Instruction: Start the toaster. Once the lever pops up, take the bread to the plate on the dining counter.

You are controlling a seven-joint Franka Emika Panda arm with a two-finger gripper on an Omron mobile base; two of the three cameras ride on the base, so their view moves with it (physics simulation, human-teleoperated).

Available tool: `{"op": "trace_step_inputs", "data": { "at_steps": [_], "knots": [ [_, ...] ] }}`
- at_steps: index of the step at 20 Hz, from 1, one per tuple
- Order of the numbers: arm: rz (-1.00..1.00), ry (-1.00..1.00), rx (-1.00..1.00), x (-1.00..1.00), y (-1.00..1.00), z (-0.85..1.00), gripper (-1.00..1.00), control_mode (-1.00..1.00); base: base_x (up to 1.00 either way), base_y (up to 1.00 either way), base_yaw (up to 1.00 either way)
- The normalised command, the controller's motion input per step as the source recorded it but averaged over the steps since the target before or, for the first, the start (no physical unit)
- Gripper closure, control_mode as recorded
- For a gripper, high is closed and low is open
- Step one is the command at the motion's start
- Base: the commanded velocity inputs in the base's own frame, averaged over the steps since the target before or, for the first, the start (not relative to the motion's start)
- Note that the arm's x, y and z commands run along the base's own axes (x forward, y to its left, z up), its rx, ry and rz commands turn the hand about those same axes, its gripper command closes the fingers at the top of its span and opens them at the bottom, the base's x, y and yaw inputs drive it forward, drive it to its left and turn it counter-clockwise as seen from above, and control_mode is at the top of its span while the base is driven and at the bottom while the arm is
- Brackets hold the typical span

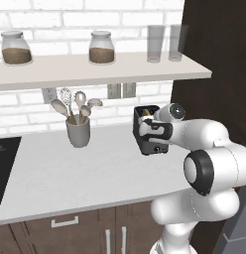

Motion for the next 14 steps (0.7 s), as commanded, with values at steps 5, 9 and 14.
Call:
{"op": "trace_step_inputs", "data": {
  "at_steps": [5, 9, 14],
  "knots": [
    [0.0, 0.0, 0.0, 0.0, 0.0, 0.0, -1.0, -1.0, 0.0, 0.0, 0.0],
    [0.0, 0.0, 0.0, 0.0, 0.0, 0.0, -1.0, -1.0, 0.0, 0.0, 0.0],
    [0.0, 0.0, 0.0, 0.0, 0.0, 0.0, -1.0, -1.0, 0.0, 0.0, 0.0]
  ]
}}
